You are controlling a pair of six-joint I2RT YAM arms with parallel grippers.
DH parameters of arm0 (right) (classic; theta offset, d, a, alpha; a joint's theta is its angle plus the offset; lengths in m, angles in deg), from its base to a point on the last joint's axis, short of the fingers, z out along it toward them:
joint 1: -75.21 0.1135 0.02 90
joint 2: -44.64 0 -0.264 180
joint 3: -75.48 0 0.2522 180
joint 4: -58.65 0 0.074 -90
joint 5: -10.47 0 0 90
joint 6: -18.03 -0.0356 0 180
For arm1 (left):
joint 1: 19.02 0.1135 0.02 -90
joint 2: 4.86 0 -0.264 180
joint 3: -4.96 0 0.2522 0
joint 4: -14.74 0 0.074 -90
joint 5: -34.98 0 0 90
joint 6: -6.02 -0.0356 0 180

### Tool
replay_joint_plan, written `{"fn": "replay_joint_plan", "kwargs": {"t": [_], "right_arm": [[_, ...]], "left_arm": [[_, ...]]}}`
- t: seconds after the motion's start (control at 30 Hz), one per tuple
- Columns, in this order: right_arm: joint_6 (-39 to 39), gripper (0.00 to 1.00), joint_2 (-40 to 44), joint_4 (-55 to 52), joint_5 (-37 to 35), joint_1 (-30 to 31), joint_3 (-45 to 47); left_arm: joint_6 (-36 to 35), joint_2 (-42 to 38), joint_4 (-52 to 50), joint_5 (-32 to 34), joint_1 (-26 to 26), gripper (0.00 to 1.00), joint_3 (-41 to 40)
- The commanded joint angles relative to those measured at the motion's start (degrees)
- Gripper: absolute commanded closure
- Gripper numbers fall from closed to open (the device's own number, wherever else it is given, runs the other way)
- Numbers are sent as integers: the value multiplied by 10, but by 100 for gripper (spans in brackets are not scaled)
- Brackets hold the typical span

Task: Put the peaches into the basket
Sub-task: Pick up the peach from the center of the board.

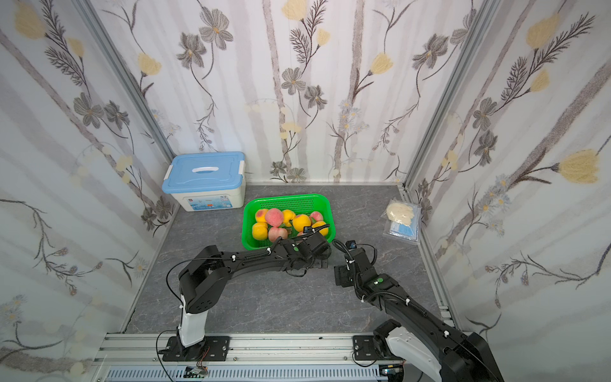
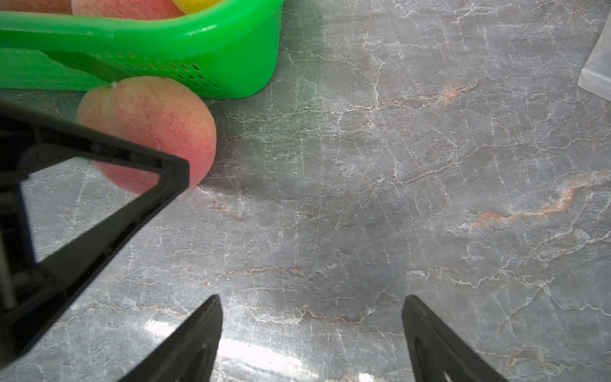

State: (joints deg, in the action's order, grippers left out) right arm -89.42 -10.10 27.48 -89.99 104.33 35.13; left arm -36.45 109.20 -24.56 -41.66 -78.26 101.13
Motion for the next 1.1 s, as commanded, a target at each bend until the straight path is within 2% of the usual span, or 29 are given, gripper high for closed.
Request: {"fn": "replay_joint_plan", "kwargs": {"t": [0.0, 0.23, 1.07], "right_arm": [[-7, 14, 0, 24, 1, 0, 0], [-7, 14, -4, 27, 2, 0, 0], [-7, 14, -5, 28, 1, 1, 0]], "left_arm": [[21, 4, -21, 25, 0, 4, 5], [22, 16, 9, 19, -1, 3, 24], [61, 49, -29, 65, -2, 3, 49]]}}
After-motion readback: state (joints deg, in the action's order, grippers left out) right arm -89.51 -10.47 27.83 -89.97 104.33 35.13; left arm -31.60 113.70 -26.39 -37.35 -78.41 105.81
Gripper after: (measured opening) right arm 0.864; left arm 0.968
